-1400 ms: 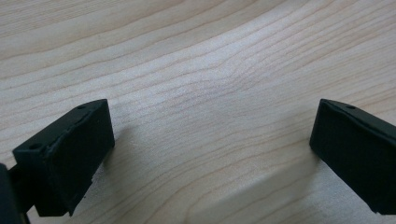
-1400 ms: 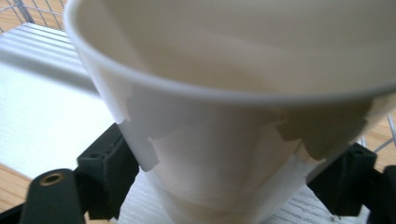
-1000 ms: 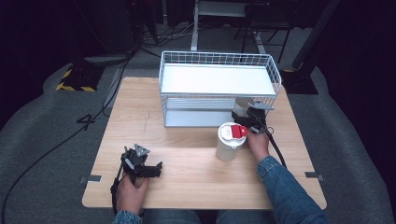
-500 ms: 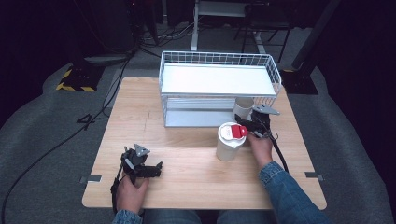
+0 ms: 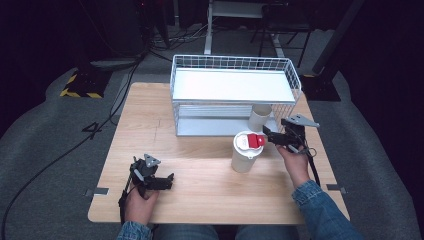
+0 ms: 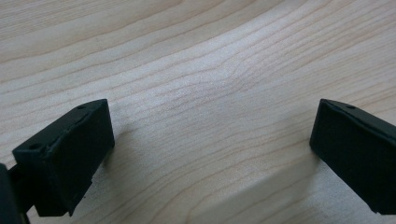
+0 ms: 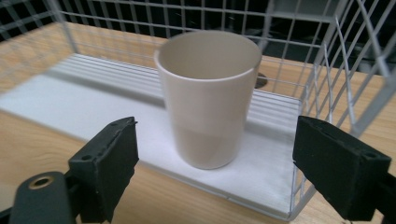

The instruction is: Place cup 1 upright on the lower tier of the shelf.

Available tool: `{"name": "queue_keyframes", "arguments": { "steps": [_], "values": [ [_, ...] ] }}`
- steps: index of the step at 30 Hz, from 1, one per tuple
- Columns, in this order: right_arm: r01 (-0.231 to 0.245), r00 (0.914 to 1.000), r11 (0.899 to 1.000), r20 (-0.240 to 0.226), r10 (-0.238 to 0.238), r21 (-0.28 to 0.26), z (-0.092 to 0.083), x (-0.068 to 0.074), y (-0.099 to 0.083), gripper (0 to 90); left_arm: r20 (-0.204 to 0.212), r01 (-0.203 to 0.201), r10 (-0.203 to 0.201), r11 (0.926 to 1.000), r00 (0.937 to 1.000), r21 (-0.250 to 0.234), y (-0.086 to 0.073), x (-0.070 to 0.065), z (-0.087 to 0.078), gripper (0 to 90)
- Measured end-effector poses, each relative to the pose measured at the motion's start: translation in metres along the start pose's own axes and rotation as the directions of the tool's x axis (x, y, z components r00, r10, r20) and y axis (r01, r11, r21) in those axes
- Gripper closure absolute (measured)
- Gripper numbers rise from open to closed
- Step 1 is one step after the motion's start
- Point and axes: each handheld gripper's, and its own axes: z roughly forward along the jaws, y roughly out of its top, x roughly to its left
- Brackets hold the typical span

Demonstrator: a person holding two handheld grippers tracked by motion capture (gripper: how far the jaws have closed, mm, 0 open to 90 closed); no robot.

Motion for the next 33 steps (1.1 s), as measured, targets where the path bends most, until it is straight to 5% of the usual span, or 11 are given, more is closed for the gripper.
{"name": "queue_keyframes", "arguments": {
  "steps": [2,9,13,18,33],
  "values": [
    [-0.005,0.9991,1.000,-0.042,0.004,-0.018,-0.011,-0.003,-0.001,14.8,0.004,-0.005,0.005,1.0000,1.0000,0.000,0.000,0.001,0.000,0.3],
    [0.015,0.9978,1.000,-0.064,-0.015,-0.004,-0.039,-0.006,0.000,14.8,0.016,-0.013,0.013,0.9999,0.9998,0.000,0.002,0.002,0.002,0.3],
    [0.062,0.9909,0.998,-0.119,-0.063,-0.011,-0.057,-0.007,-0.003,14.8,0.013,-0.012,0.012,0.9999,0.9999,0.001,0.004,0.002,0.003,0.3],
    [0.088,0.9881,0.996,-0.129,-0.084,0.023,-0.076,-0.010,-0.014,14.8,-0.001,0.003,-0.003,1.0000,1.0000,-0.002,0.006,0.000,0.005,0.3],
    [0.043,0.9907,0.997,-0.131,-0.035,0.060,-0.105,-0.022,-0.049,15.0,-0.001,0.006,-0.006,1.0000,1.0000,-0.002,0.006,-0.001,0.005,0.4]
  ]
}}
